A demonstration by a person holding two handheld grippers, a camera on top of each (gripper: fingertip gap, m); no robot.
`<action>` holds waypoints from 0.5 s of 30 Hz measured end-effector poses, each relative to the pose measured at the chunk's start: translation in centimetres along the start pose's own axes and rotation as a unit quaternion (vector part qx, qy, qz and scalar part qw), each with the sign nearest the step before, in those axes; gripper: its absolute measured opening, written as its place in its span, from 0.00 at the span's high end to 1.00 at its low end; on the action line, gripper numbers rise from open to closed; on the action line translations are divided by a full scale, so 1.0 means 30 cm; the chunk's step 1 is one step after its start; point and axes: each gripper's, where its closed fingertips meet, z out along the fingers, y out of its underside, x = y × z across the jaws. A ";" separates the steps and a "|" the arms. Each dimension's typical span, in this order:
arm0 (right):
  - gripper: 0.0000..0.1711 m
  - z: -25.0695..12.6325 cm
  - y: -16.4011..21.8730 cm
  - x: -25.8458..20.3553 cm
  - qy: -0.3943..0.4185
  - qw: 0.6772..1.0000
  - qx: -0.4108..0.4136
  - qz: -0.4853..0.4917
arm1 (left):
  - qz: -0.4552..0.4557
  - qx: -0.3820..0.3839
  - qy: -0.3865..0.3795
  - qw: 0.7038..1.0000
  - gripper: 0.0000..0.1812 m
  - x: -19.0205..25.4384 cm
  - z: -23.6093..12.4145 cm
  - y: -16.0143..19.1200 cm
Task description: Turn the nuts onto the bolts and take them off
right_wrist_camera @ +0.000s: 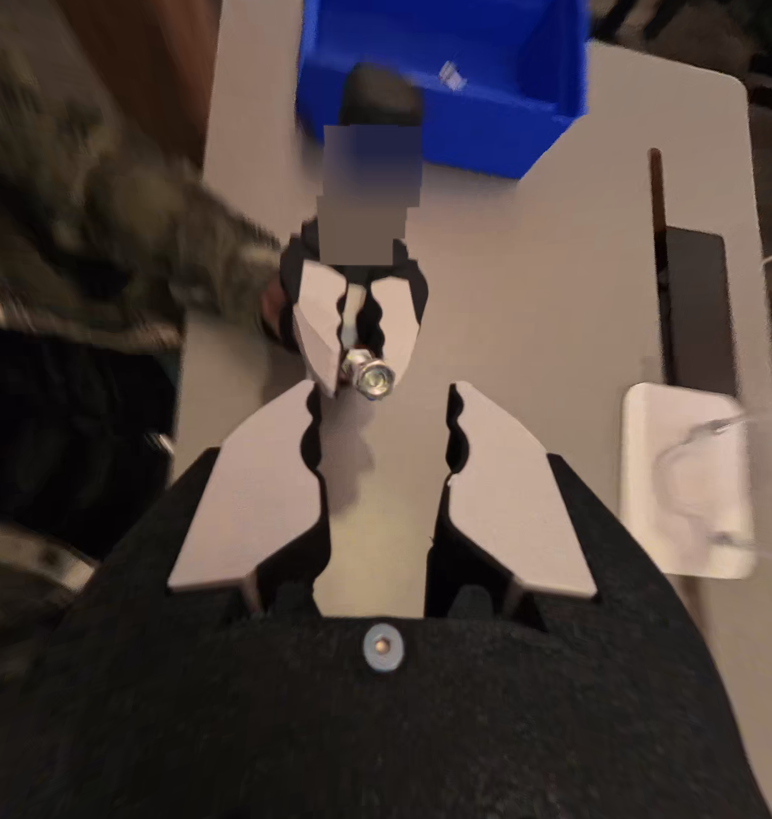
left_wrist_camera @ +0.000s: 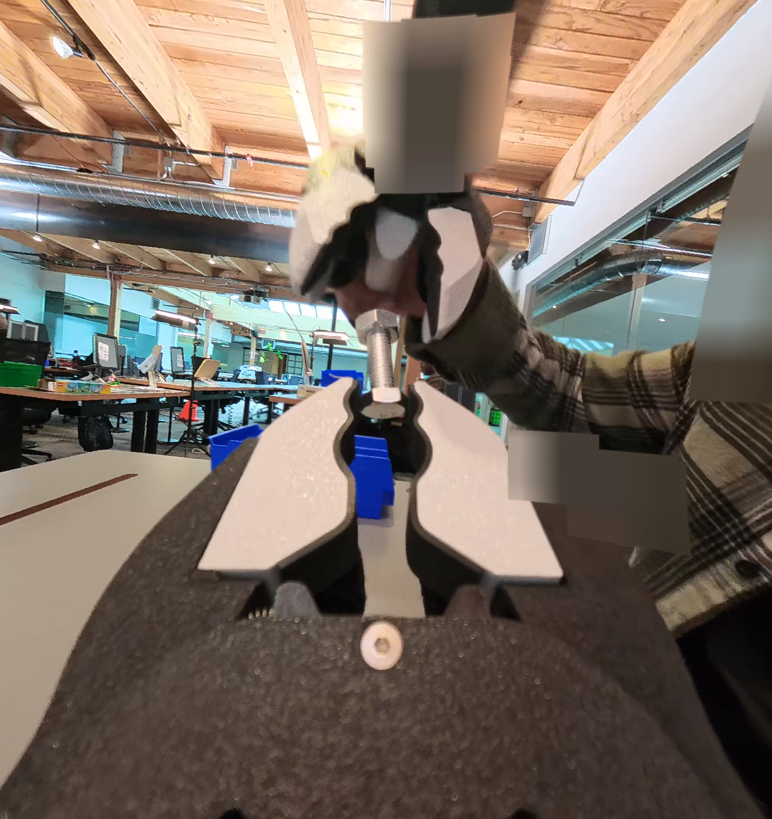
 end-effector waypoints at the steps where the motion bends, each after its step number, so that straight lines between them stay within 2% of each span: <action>1: 0.74 -0.003 -0.009 -0.003 -0.002 0.996 0.048 0.075 | 0.002 0.005 -0.005 1.000 0.89 -0.005 -0.004 -0.007; 2: 0.79 -0.005 -0.014 -0.009 -0.015 0.985 0.092 0.147 | 0.003 0.008 -0.009 1.000 0.89 -0.009 -0.008 -0.012; 4: 0.77 -0.004 -0.019 -0.005 -0.032 0.951 0.168 0.258 | 0.005 0.009 -0.016 1.000 0.89 -0.016 -0.011 -0.012; 5: 0.76 -0.002 -0.021 -0.001 -0.038 0.939 0.193 0.283 | 0.007 0.008 -0.020 1.000 0.89 -0.019 -0.011 -0.009; 7: 0.73 0.016 -0.006 0.008 -0.036 0.929 0.196 0.312 | 0.011 0.006 -0.025 1.000 0.89 -0.022 -0.012 -0.005; 9: 0.65 0.040 0.013 0.011 -0.037 0.922 0.174 0.343 | 0.015 0.004 -0.030 0.999 0.89 -0.026 -0.012 -0.004; 10: 0.65 0.048 0.016 0.007 -0.045 0.920 0.166 0.352 | 0.017 0.004 -0.031 0.999 0.89 -0.027 -0.013 -0.005; 11: 0.68 0.052 0.010 0.004 -0.057 0.917 0.166 0.357 | 0.019 0.002 -0.032 0.999 0.89 -0.027 -0.012 -0.005; 14: 0.85 0.052 -0.011 -0.006 -0.091 0.910 0.175 0.363 | 0.024 -0.003 -0.033 0.999 0.89 -0.026 -0.009 -0.001; 15: 0.88 0.056 -0.008 -0.006 -0.092 0.912 0.170 0.363 | 0.024 -0.003 -0.032 0.999 0.89 -0.025 -0.008 0.000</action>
